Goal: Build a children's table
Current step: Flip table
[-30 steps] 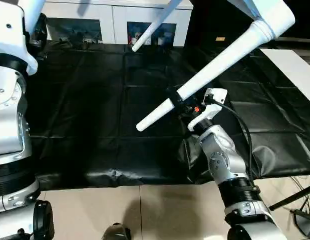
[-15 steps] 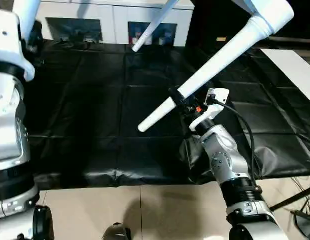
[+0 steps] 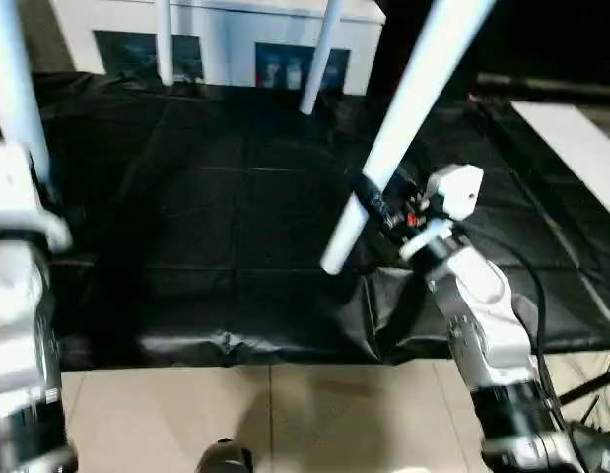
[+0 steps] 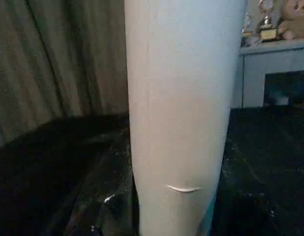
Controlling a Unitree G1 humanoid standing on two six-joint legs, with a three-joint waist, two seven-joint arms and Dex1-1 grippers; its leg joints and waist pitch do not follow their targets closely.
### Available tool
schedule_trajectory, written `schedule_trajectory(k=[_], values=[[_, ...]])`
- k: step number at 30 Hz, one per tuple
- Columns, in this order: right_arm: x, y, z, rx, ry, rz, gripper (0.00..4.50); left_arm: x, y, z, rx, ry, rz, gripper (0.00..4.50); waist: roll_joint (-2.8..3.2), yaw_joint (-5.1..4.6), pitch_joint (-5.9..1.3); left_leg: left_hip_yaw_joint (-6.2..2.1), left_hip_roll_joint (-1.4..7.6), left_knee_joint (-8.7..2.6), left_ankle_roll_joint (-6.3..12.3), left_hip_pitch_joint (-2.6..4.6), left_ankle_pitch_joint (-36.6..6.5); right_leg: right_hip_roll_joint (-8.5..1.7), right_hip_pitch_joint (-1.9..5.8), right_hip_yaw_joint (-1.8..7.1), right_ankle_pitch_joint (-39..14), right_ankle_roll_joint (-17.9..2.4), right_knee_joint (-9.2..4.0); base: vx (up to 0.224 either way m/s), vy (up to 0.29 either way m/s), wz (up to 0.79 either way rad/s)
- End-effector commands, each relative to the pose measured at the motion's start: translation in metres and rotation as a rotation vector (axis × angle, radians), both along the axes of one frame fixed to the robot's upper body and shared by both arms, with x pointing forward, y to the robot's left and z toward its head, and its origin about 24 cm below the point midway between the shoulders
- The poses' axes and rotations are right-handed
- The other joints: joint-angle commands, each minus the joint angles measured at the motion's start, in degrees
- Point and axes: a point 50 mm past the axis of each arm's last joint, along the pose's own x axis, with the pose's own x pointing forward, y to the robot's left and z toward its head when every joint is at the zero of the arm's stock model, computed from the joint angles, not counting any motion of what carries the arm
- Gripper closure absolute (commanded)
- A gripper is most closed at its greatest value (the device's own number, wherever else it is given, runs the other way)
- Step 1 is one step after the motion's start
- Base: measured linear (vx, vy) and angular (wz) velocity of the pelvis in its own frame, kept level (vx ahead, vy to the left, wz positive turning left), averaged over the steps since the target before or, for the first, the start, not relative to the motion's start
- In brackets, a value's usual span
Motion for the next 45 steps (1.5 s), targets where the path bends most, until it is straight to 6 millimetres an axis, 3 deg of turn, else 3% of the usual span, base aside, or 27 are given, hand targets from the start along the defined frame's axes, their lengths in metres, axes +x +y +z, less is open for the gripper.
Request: schedule_trajectory(k=[1,6,11,12,14,17,18,20,21,23,29,30,31,32,33,34,35,36,37,38,39,40,41,42,43,44,45], values=[[-0.007,-0.018,0.007,-0.064,-0.075,-0.097,2.78,-0.006,0.002,0.008,0.067,-0.070,0.033,2.93,2.26,-0.57,-4.62,-1.14,2.30,-4.86,-4.37,3.82,-18.7,-1.83,0.84,1.50,0.7,-8.4,-3.91,0.000,0.000,0.00],[-0.017,-0.014,-0.015,-0.224,-0.060,-0.083,2.79,-0.008,-0.004,-0.020,0.063,0.010,-0.007,2.95,1.91,-0.73,-4.41,-1.41,2.25,-5.41,-5.78,3.55,-23.6,-2.27,1.10,1.59,-4.4,-7.0,-4.55,0.000,0.000,0.00],[-0.012,-0.022,-0.040,-0.279,-0.004,-0.166,2.79,-0.009,-0.011,-0.035,0.063,0.056,-0.042,2.95,1.96,-1.44,-3.48,-1.75,2.21,-5.76,-7.49,4.50,-35.5,-2.59,-0.19,1.74,-19.0,-6.1,-6.26,-0.011,0.001,0.00],[-0.010,-0.023,-0.043,-0.280,0.008,-0.173,2.79,-0.009,-0.012,-0.036,0.065,0.057,-0.043,2.95,2.10,-1.71,-3.27,-2.10,2.28,-5.97,-8.03,5.16,-39.5,-2.57,-0.31,1.57,-22.7,-5.9,-6.84,0.000,0.000,0.00],[-0.007,-0.023,-0.054,-0.261,0.053,-0.181,2.79,-0.012,-0.011,-0.037,0.083,0.059,-0.028,2.95,2.05,-2.08,-3.15,-2.48,2.23,-6.26,-8.25,4.82,-40.5,-2.68,0.13,1.40,-23.7,-5.9,-6.97,0.000,0.000,0.00],[-0.005,-0.022,-0.059,-0.230,0.080,-0.173,2.79,-0.014,-0.010,-0.038,0.085,0.052,-0.007,2.39,2.36,-2.32,-3.23,-2.75,2.26,-6.54,-8.78,5.02,-42.6,-2.43,0.10,1.15,-23.7,-5.8,-6.98,0.000,0.000,0.00],[-0.005,-0.022,-0.061,-0.221,0.087,-0.170,2.44,-0.015,-0.009,-0.038,0.081,0.046,0.000,2.25,2.28,-2.64,-3.19,-2.79,2.29,-6.72,-8.96,5.39,-44.3,-2.20,0.02,0.92,-23.3,-5.9,-7.20,0.000,0.000,0.00],[-0.004,-0.021,-0.063,-0.197,0.090,-0.151,2.44,-0.018,-0.008,-0.039,0.048,0.049,0.003,2.25,2.04,-2.98,-3.19,-2.88,2.32,-6.86,-8.84,5.36,-45.3,-2.20,0.17,0.72,-23.0,-6.1,-7.16,0.000,0.000,0.00],[-0.003,-0.021,-0.062,-0.178,0.081,-0.146,2.05,-0.020,-0.007,-0.038,0.028,0.035,0.009,2.10,2.01,-3.08,-3.09,-2.80,2.28,-6.91,-8.74,5.43,-46.0,-2.19,0.03,0.69,-23.6,-6.1,-7.30,0.000,0.000,0.00],[-0.001,-0.022,-0.060,-0.155,0.069,-0.147,2.00,-0.023,-0.007,-0.038,0.013,0.022,0.009,1.99,2.12,-3.30,-2.98,-2.77,2.18,-6.72,-8.58,5.80,-47.5,-2.33,-0.30,0.66,-25.8,-6.1,-7.68,0.000,0.000,0.00],[-0.004,-0.024,-0.052,-0.087,0.030,-0.138,1.48,-0.035,-0.004,-0.037,-0.010,-0.029,0.025,1.45,2.67,-4.24,-2.68,-2.85,2.31,-8.09,-8.82,5.26,-52.3,-1.38,0.67,-0.88,-26.3,-5.8,-7.55,0.000,0.000,0.00],[-0.008,-0.025,-0.051,-0.064,0.020,-0.139,1.29,-0.039,-0.004,-0.036,-0.018,-0.046,0.031,1.34,2.95,-4.18,-2.49,-1.79,2.69,-9.91,-8.94,4.20,-55.1,-0.17,1.55,-2.15,-24.9,-6.3,-5.97,0.000,0.000,0.00],[-0.011,-0.025,-0.050,-0.056,0.014,-0.139,1.17,-0.042,-0.005,-0.035,-0.022,-0.062,0.035,1.25,3.09,-3.75,-2.46,-1.12,2.94,-11.11,-8.99,3.17,-55.9,0.26,2.58,-2.45,-23.0,-6.6,-3.84,-0.063,-0.004,-0.08],[-0.014,-0.025,-0.050,-0.052,0.005,-0.149,1.17,-0.046,-0.005,-0.034,-0.036,-0.084,0.046,1.25,3.62,-1.69,-2.56,1.23,3.05,-13.88,-9.44,0.50,-56.8,1.16,4.76,-2.80,-18.7,-7.2,2.37,-0.103,-0.023,0.00],[-0.014,-0.025,-0.050,-0.051,0.003,-0.150,1.04,-0.046,-0.005,-0.034,-0.037,-0.086,0.047,1.07,2.24,-1.03,-2.64,2.30,2.90,-14.20,-8.53,-0.17,-54.6,1.36,5.24,-1.94,-18.4,-6.0,3.83,-0.103,-0.023,0.00],[-0.017,-0.026,-0.048,-0.041,-0.004,-0.160,0.96,-0.050,-0.004,-0.034,-0.067,-0.106,0.062,1.03,-0.18,-0.56,-2.57,3.62,1.79,-9.27,-8.56,4.19,-44.5,-1.37,-0.56,1.41,-36.2,-3.9,-2.64,-0.024,-0.085,0.12],[-0.019,-0.026,-0.048,-0.038,-0.011,-0.164,0.96,-0.051,-0.004,-0.034,-0.080,-0.116,0.069,1.03,-2.62,-1.94,-2.60,1.45,0.45,2.72,-5.77,9.99,-35.7,-6.04,-6.70,2.70,-51.3,-1.7,-11.40,0.028,-0.055,-0.11],[-0.027,-0.028,-0.043,-0.019,-0.042,-0.176,0.92,-0.061,-0.002,-0.033,-0.130,-0.163,0.087,0.94,-0.45,-2.21,-1.48,-5.55,-1.74,5.21,-1.28,3.88,-9.7,-9.89,0.83,5.59,-53.1,-5.1,-11.05,0.028,-0.055,-0.11],[-0.033,-0.030,-0.041,-0.007,-0.062,-0.184,0.90,-0.066,0.000,-0.033,-0.150,-0.190,0.092,0.87,-0.11,-1.96,-1.35,-5.11,-0.37,2.32,-2.77,4.11,-12.8,-8.82,1.44,3.20,-49.6,-4.9,-10.19,0.016,0.049,-0.29],[-0.033,-0.030,-0.041,-0.007,-0.062,-0.184,0.90,-0.066,0.000,-0.033,-0.150,-0.190,0.092,0.87,1.13,-2.36,-1.53,-4.76,0.94,-2.66,-5.76,5.70,-29.6,-2.56,-0.14,0.10,-36.0,-5.4,-6.87,0.000,0.000,0.00],[-0.036,-0.031,-0.039,0.000,-0.074,-0.187,0.90,-0.070,0.000,-0.033,-0.156,-0.203,0.090,0.87,1.93,-3.08,-2.15,-5.27,1.67,-4.00,-6.38,6.69,-38.5,-0.93,0.04,-0.50,-28.2,-5.7,-5.91,0.000,0.000,0.00],[-0.037,-0.031,-0.038,0.002,-0.078,-0.188,0.90,-0.071,0.000,-0.033,-0.158,-0.208,0.090,0.87,3.39,-3.85,-1.92,-6.02,2.81,-6.90,-5.94,6.38,-49.3,0.08,1.59,-1.55,-15.8,-6.9,-5.08,-0.112,-0.004,0.06],[-0.045,-0.029,-0.035,0.009,-0.095,-0.171,0.90,-0.078,-0.004,-0.031,-0.158,-0.228,0.059,0.87,3.21,-3.81,-1.98,-6.06,3.27,-7.73,-4.63,5.63,-50.5,-0.07,2.86,-1.63,-11.8,-7.1,-4.14,-0.108,0.029,-0.06],[-0.047,-0.028,-0.034,0.014,-0.087,-0.161,0.90,-0.078,-0.009,-0.031,-0.164,-0.219,0.023,0.87,3.60,-3.56,-1.03,-5.23,3.69,-9.87,-3.92,4.81,-55.0,0.24,3.72,-2.56,-10.8,-7.0,-3.37,-0.108,0.029,-0.06],[-0.052,-0.026,-0.034,0.025,-0.068,-0.134,0.90,-0.079,-0.021,-0.030,-0.181,-0.198,-0.066,0.87,4.22,-1.21,-0.94,-3.26,4.43,-13.38,-4.12,0.65,-62.1,0.78,7.55,-3.48,-9.5,-6.2,3.72,-0.126,-0.006,0.06],[-0.056,-0.024,-0.037,0.034,-0.020,-0.107,0.90,-0.078,-0.039,-0.030,-0.184,-0.161,-0.183,0.87,3.64,3.62,-0.31,1.69,3.70,-14.49,-3.33,-2.66,-61.7,2.10,7.97,-2.77,-13.3,-4.6,8.91,-0.081,-0.065,0.16],[-0.061,-0.023,-0.044,0.043,0.054,-0.083,0.90,-0.077,-0.062,-0.032,-0.196,-0.100,-0.326,0.87,2.06,3.42,-0.56,2.96,3.17,-12.66,-3.17,-0.77,-54.0,1.76,7.15,0.54,-24.2,-3.2,8.69,-0.081,-0.065,0.16]])
